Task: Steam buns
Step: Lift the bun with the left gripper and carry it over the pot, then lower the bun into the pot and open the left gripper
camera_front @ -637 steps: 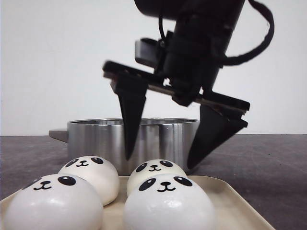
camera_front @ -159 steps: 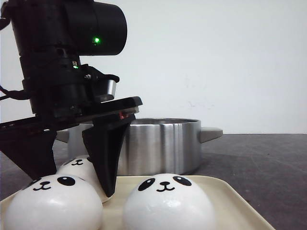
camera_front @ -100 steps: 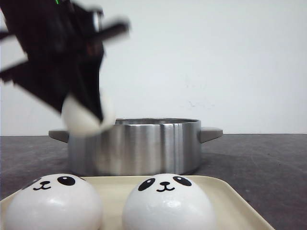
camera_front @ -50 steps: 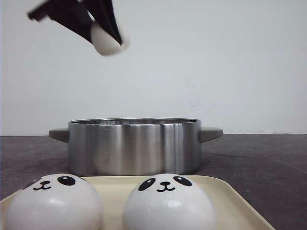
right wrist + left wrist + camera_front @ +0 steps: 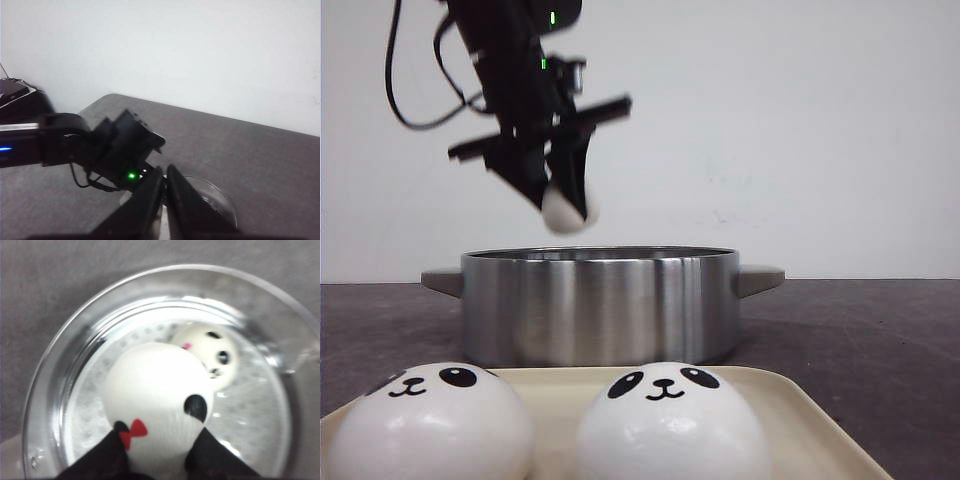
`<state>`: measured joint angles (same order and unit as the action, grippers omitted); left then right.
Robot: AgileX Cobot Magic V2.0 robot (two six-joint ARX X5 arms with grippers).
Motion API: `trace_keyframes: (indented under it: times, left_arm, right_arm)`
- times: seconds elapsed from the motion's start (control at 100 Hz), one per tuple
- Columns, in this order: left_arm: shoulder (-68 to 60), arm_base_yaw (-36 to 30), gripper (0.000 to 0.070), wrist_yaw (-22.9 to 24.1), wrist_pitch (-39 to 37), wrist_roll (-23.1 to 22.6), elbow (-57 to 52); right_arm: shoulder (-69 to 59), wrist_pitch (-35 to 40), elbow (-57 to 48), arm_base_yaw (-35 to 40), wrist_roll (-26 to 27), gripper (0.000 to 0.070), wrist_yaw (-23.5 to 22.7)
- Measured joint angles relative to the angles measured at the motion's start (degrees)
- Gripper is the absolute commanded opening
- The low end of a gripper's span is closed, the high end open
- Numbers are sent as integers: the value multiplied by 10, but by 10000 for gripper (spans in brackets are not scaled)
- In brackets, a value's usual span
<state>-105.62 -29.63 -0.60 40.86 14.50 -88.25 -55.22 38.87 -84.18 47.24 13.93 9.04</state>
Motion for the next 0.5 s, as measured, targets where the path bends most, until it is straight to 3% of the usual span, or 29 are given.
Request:
trace_keyframes:
  times: [0.3,0.36,0.45,0.5]
  left_arm:
    - [-71,9,57,3,-5,0,0]
    - [-74,9,142,3,-9,0,0]
    - [-74,9,345,3,-19,0,0]
    - [-74,9,416,3,-27,0,0]
  right_arm:
    - [0,34,0,0,3,4,0]
    - [0,38,0,0,4,4,0]
    - [0,43,0,0,7,4,0]
    - [0,45,0,0,11,4,1]
